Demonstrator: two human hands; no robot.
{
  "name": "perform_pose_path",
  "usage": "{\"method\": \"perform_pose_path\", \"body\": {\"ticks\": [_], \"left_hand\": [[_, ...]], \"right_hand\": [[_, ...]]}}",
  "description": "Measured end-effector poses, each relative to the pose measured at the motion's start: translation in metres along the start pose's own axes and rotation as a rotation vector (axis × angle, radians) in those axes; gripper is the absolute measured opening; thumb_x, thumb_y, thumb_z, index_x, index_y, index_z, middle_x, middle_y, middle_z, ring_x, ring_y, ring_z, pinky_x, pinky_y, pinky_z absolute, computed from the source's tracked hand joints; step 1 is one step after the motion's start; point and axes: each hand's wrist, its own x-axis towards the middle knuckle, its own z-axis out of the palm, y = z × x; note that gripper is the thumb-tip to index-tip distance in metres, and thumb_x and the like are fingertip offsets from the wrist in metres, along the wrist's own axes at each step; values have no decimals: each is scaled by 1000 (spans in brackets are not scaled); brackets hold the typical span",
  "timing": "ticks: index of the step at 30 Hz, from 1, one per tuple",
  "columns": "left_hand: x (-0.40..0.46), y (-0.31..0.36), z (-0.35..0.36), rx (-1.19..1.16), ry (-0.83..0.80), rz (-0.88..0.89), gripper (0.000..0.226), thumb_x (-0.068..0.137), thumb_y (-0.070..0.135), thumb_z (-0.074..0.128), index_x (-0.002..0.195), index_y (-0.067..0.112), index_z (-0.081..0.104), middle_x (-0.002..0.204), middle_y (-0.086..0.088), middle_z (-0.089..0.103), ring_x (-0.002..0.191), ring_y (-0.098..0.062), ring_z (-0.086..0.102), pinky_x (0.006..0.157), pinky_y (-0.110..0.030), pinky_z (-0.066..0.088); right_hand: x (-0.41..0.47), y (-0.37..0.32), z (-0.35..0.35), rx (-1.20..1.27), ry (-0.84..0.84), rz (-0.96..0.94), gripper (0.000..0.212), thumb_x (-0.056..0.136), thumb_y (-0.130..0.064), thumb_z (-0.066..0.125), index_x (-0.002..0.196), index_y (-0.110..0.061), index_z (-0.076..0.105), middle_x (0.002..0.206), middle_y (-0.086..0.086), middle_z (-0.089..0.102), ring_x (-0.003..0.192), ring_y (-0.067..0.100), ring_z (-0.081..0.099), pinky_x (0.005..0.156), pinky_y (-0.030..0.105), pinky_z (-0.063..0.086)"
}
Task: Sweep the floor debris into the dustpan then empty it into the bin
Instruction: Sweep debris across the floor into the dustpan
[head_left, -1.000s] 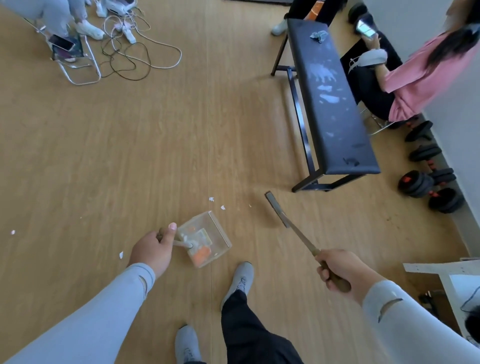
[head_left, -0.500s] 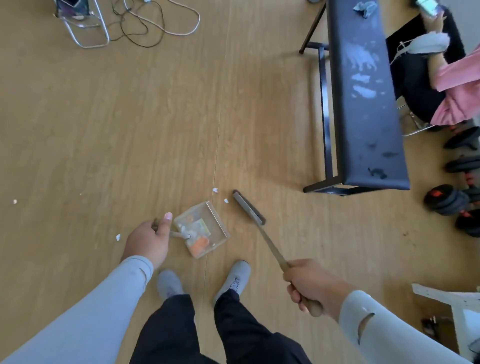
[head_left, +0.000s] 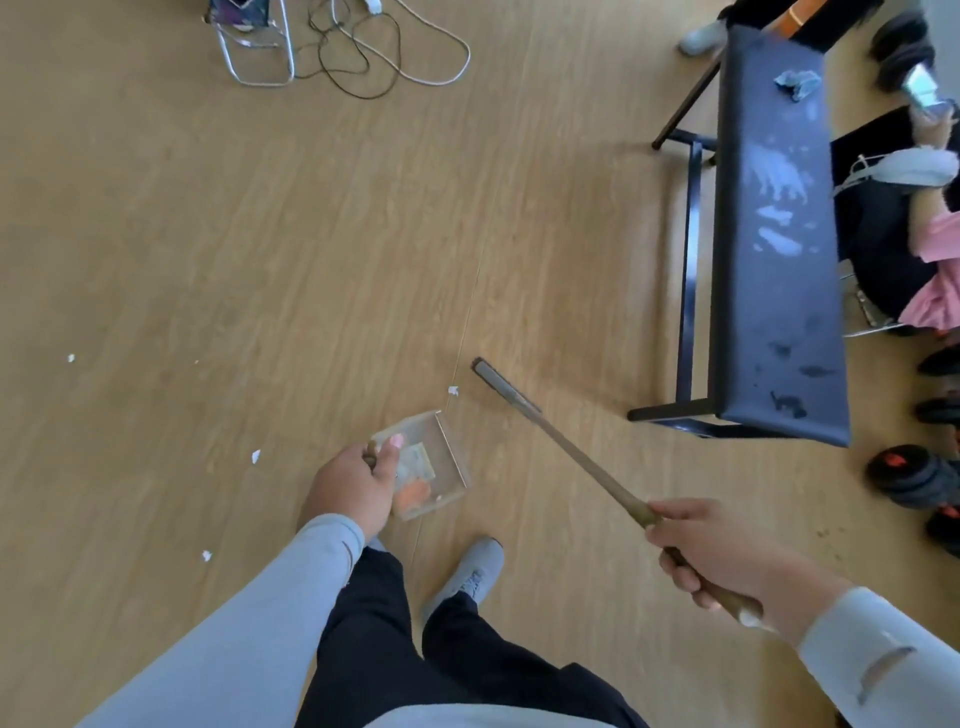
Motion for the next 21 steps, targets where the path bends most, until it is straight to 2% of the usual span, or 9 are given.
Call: {"method": "perform_pose_path", "body": {"ticks": [5,7,11,13,16,19,21], "left_hand": [[2,-1,-8,-13,-35,-14,54,99,69,38,90,21,61,84,2,65,73,-15,60,60,-34,41],[-1,-10,-17,-21,-28,-36,57,99,68,37,89,17,60,84,0,66,74,-19,61,61,-35,41],[-4,-30,-35,-97,78,-109,59,98,69,37,73,18,51,69,0,58,65,-22,56,57,-35,37],[-1,-33,-38,-148,110,-144,61,99,68,38,72,16,54,69,-4,62,64,-24,59,56,-34,38],[4,-32,-31,-139,118,-169,60,98,69,38,81,16,61,75,-5,66,69,-24,62,57,-34,40],[6,-32,-22,-128,129,-162,61,97,71,37,84,16,61,75,-4,65,69,-25,62,56,-34,40],[7,-34,-21,-131,135,-161,61,97,72,37,84,17,61,77,-3,65,72,-25,62,58,-35,40]], "right_hand": [[43,-51,29,-140,88,-44,17,99,-13,52,109,-20,64,60,8,57,49,18,47,45,29,41],[53,-68,39,-207,94,-49,17,99,-14,50,108,-15,65,60,9,58,50,20,47,48,31,41],[61,-81,54,-394,83,-67,25,96,-12,47,109,-5,67,60,9,61,50,22,51,48,29,44],[60,-77,61,-501,56,-66,27,95,-8,48,112,0,67,70,13,66,55,25,55,51,29,47],[53,-61,78,-664,19,-39,28,91,-4,50,110,-1,70,87,20,75,63,26,60,60,33,51],[40,-37,80,-617,-73,-28,29,92,-6,51,116,-7,67,73,13,66,59,21,55,55,32,48],[30,-27,54,-413,-147,14,27,96,-10,52,117,-17,67,66,11,56,51,18,46,47,29,40]]}}
